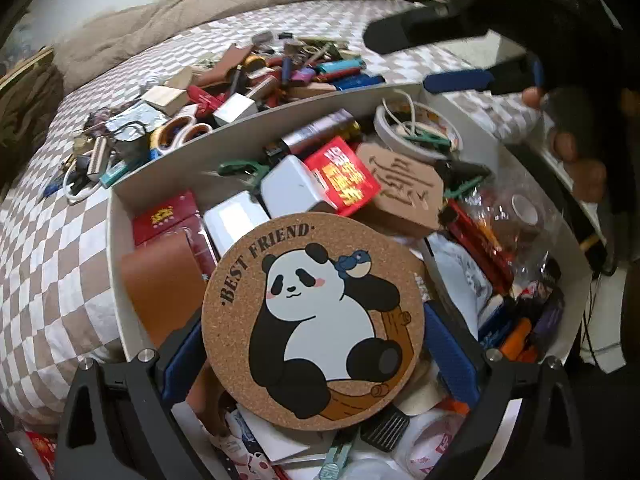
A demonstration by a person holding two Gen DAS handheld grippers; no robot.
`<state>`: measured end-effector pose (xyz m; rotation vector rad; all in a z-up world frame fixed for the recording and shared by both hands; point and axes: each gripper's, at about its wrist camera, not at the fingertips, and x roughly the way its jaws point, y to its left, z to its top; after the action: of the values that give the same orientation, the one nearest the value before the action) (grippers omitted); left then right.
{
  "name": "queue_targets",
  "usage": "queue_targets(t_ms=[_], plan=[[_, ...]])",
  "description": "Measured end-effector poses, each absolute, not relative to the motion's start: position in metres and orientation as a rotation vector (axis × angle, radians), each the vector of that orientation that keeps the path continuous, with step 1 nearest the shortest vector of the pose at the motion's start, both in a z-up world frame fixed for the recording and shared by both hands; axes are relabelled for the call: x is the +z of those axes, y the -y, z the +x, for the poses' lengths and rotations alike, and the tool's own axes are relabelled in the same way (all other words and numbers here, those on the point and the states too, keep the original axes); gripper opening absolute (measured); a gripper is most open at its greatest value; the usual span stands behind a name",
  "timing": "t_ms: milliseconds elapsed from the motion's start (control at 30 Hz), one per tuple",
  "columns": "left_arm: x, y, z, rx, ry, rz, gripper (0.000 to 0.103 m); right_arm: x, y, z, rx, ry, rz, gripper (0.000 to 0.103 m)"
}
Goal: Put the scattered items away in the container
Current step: 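Lower the panda coaster into the box and open the left tool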
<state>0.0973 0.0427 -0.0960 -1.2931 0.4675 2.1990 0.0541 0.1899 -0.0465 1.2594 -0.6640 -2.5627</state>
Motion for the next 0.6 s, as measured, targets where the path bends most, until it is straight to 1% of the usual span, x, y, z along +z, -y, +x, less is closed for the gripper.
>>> queue_targets(t_ms=[267, 467, 600], plan=[[-0.099, -0.055, 0.098, 2.146, -0.469, -1.319, 0.099, -0.051, -0.189, 0.057, -2.561, 0.667, 1.271, 0.103], [-0.098, -0.051, 0.094, 2.131, -0.357, -1.350, 0.099, -0.054, -0.187, 0.056, -2.553, 0.666, 1.274, 0.103], [-0.098, -0.051, 0.095, 2.140, -0.358, -1.354, 0.100, -0.056, -0.186, 0.056, -2.555, 0.670, 1.277, 0.103]])
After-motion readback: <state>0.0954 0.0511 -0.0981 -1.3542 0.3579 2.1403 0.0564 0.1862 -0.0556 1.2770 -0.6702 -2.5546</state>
